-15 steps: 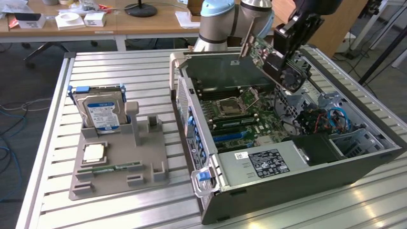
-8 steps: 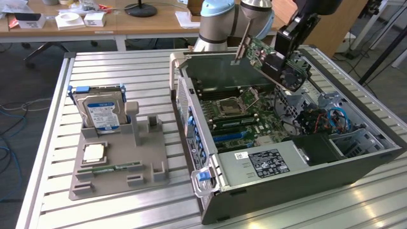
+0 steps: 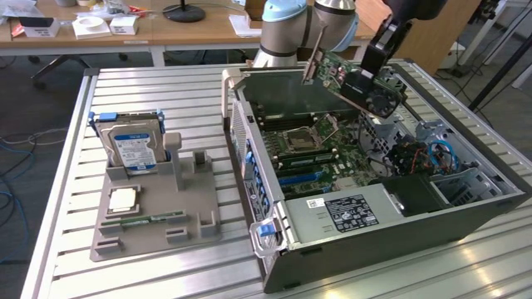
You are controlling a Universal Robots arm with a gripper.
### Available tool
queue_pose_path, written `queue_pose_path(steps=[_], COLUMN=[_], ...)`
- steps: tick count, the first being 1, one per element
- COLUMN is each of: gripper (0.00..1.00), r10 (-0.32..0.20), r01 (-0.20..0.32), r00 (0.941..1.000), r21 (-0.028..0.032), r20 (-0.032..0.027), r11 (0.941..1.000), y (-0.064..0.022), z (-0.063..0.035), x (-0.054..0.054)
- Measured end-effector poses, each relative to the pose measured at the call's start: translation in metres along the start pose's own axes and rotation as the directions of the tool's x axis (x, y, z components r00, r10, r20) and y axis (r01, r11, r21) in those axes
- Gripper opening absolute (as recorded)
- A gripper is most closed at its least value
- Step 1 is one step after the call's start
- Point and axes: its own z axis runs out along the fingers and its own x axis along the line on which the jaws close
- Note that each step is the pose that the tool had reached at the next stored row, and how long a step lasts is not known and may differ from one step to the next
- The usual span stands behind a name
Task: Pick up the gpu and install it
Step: 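Insert the gpu into the slot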
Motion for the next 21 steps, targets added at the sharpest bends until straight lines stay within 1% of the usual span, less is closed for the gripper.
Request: queue_pose_path(steps=[3, 5, 8, 10, 12, 16, 19, 21], gripper=[0.26, 0.26, 0.26, 0.26, 0.26, 0.26, 0.26, 0.26], r10=[-0.053, -0.087, -0.14, -0.174, -0.208, -0.278, -0.329, -0.363], r01=[0.053, 0.087, 0.14, 0.174, 0.208, 0.278, 0.328, 0.363], r00=[0.9986, 0.9962, 0.9901, 0.9846, 0.9778, 0.9601, 0.944, 0.9311], r21=[-0.002, -0.0035, -0.006, -0.0077, -0.0096, -0.0139, -0.0172, -0.0197], r20=[-0.0052, -0.0085, -0.0137, -0.0169, -0.0201, -0.0265, -0.031, -0.0341], r11=[0.9986, 0.9962, 0.9902, 0.9848, 0.978, 0.9604, 0.9445, 0.9317], y=[0.0, 0.0, -0.0001, -0.0001, -0.0001, -0.0001, -0.0001, -0.0001], z=[0.0002, 0.0003, 0.0004, 0.0006, 0.0007, 0.001, 0.0012, 0.0013], x=[0.0, 0.0, 0.0, 0.0, 0.0, 0.0, 0.0, 0.0])
